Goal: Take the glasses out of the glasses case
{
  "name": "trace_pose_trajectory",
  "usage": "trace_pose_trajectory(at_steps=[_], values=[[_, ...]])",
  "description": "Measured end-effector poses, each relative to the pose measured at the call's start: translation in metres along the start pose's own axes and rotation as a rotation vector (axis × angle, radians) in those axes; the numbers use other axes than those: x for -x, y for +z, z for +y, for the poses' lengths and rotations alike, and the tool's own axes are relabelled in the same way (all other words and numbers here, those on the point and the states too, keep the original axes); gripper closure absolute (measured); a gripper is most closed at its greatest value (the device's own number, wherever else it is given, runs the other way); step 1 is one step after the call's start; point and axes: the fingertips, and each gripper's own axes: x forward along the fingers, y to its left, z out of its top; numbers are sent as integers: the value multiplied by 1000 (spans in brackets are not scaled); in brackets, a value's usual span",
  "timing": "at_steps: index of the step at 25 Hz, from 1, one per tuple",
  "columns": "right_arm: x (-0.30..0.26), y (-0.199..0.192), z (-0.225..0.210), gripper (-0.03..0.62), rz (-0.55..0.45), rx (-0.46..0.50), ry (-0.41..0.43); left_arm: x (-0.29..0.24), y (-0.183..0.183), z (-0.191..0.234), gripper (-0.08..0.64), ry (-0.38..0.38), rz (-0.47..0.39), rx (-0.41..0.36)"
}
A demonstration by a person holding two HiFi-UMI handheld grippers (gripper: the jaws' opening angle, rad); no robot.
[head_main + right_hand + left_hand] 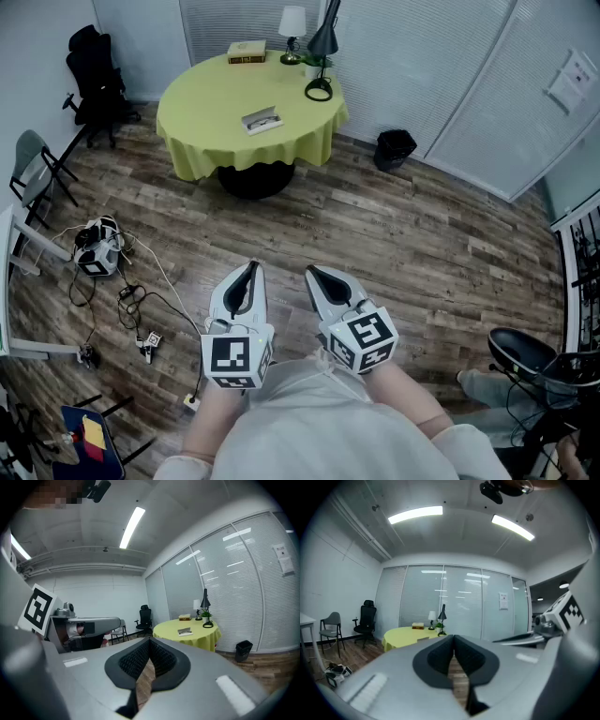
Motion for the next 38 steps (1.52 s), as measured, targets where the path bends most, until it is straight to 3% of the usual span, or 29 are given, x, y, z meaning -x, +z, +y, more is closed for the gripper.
trace_pose_trajectory(at_steps=[9, 16, 24, 31, 38], values=[[-26, -4, 21, 594, 5, 10, -15, 4, -6, 38, 554, 16, -11, 17], [-44, -10, 29, 594, -23, -48, -85, 10, -22, 67, 554, 8, 19, 36], [-75, -34, 29, 594, 36, -82, -116, 4, -49, 101, 554, 22, 62, 83], [-122, -25, -9, 594, 27, -80, -101, -43, -60, 125, 554, 67, 83, 99], [-198, 7, -82, 594, 11, -100, -35, -143, -46, 145, 554, 117, 89, 73]])
